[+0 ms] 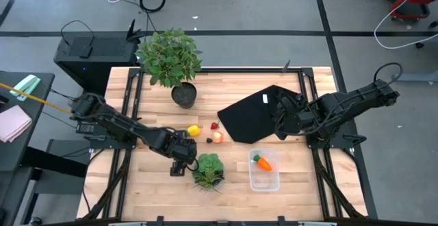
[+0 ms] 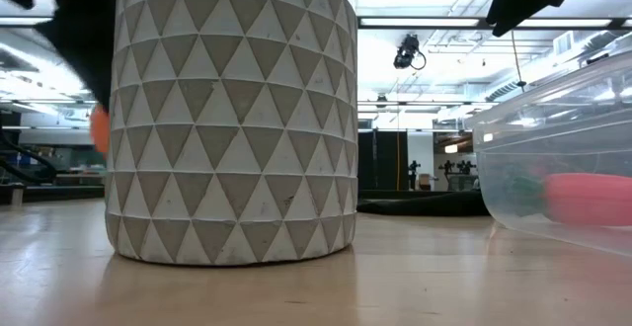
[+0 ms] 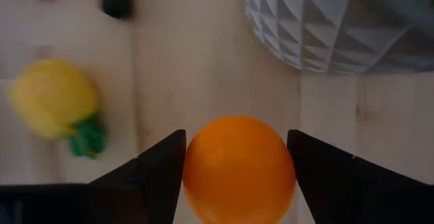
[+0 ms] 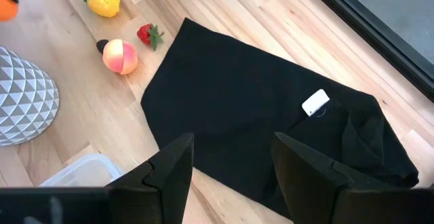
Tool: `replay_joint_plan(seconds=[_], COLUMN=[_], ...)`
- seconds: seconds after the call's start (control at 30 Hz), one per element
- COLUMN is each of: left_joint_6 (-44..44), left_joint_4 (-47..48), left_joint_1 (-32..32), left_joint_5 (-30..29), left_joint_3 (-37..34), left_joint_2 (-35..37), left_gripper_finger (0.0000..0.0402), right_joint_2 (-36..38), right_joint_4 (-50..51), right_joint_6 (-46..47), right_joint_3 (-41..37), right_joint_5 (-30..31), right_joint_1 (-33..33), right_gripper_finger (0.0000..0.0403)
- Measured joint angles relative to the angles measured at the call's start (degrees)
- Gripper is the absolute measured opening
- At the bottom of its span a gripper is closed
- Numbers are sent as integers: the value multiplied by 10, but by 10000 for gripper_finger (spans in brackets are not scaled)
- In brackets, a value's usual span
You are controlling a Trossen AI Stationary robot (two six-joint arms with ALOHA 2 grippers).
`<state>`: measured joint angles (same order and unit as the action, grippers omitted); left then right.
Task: Pick and placing Produce into tupperware
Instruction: Put the orange into the transparent bin
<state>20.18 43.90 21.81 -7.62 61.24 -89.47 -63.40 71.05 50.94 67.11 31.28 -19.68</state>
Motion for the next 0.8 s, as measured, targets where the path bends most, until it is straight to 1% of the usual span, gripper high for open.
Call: replay_joint_plan(seconds=[0.17, 0.3, 0.43, 0.63, 0.73, 0.8], left_joint_6=[-16, -38, -62, -121, -159, -170], left_joint_4=[54, 99, 105, 89, 48, -10], left_joint_1=[-4, -5, -7, -32, -55, -69], left_joint_5=[-27, -49, -79, -136, -145, -143], left_joint_3=[51, 109, 168, 249, 274, 279], left_joint_2=[15, 14, 14, 14, 14, 14], left_gripper_finger=[250, 257, 260, 249, 252, 256], right_joint_2=[0, 0, 0, 0, 0, 0], right_joint_4=[0, 0, 0, 0, 0, 0], right_joint_6=[-1, -5, -6, -21, -30, -31], right_joint_3=[0, 0, 0, 0, 0, 0], right_joint_5=[2, 2, 2, 2, 2, 4], right_joint_1=[0, 0, 0, 0, 0, 0], right_gripper_finger=[205, 205, 205, 205, 205, 205])
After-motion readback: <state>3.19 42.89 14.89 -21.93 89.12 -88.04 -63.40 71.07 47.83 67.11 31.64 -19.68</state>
